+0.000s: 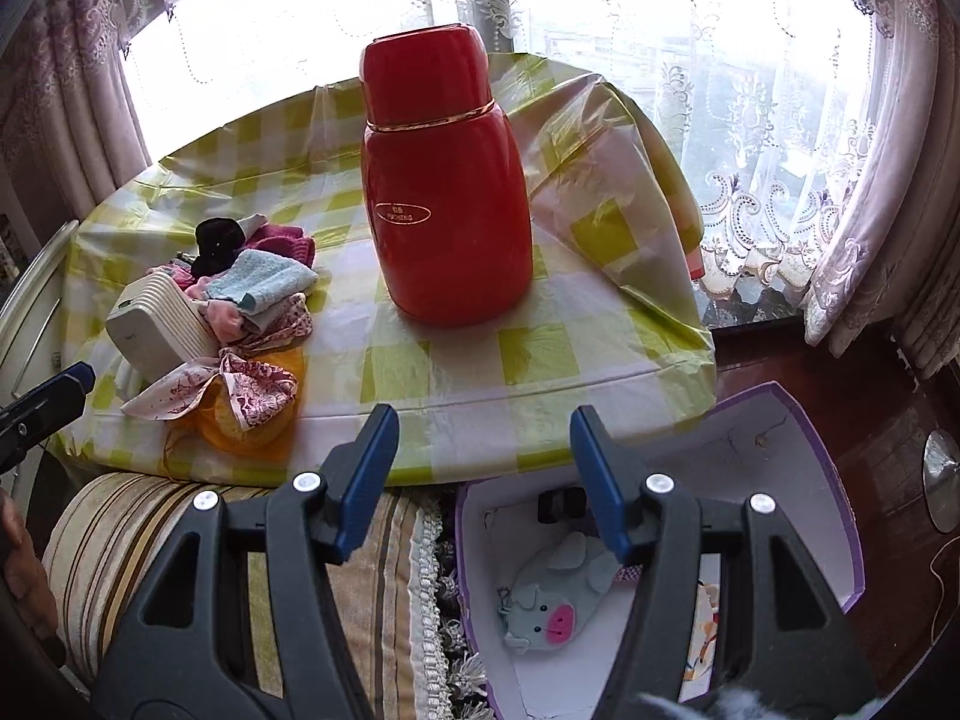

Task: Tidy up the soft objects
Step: 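Grasp the white paper-wrapped roll with the left gripper while the right gripper grasps the light blue towel, then carry the roll and towel into the white box and open both grippers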

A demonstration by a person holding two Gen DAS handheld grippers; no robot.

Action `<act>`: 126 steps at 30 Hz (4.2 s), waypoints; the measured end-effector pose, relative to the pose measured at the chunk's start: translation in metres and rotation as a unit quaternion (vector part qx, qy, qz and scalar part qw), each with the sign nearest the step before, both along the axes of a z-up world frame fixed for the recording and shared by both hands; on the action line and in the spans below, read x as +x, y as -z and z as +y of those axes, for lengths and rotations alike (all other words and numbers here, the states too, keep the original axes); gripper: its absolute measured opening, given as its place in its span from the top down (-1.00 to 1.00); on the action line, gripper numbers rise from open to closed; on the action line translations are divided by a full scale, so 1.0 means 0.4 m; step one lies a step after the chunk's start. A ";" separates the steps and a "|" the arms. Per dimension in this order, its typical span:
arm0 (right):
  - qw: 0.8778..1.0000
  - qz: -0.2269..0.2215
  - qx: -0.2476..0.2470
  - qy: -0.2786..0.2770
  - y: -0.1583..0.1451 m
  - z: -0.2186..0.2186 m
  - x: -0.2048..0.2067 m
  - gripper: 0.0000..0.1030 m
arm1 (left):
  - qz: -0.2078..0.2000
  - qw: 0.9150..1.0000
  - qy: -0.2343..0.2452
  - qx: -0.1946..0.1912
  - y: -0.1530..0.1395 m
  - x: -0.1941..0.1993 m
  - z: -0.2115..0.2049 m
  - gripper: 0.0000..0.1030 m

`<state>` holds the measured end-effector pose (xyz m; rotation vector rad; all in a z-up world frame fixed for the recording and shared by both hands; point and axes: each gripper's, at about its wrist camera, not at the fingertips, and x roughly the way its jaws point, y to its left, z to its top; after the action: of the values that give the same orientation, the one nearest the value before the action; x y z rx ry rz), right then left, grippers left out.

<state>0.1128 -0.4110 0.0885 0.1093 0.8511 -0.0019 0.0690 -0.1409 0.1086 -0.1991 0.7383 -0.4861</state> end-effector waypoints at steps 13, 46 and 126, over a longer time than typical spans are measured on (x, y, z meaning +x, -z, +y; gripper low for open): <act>0.997 0.022 0.008 -0.073 0.012 0.143 0.079 -0.23 | 0.008 0.992 -0.123 0.016 0.031 0.031 0.289 -0.22; 0.974 0.054 0.077 -0.206 0.056 0.375 0.449 -0.54 | 0.140 0.978 -0.154 0.018 0.312 0.355 0.526 -0.22; 0.997 -0.028 0.047 -0.060 -0.047 0.059 0.099 0.65 | -0.040 0.996 -0.067 0.038 0.016 0.070 0.131 0.23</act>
<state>0.1524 -0.3873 0.1074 0.1460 0.8007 0.1535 0.0968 -0.0886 0.1021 -0.1558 0.6591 -0.3354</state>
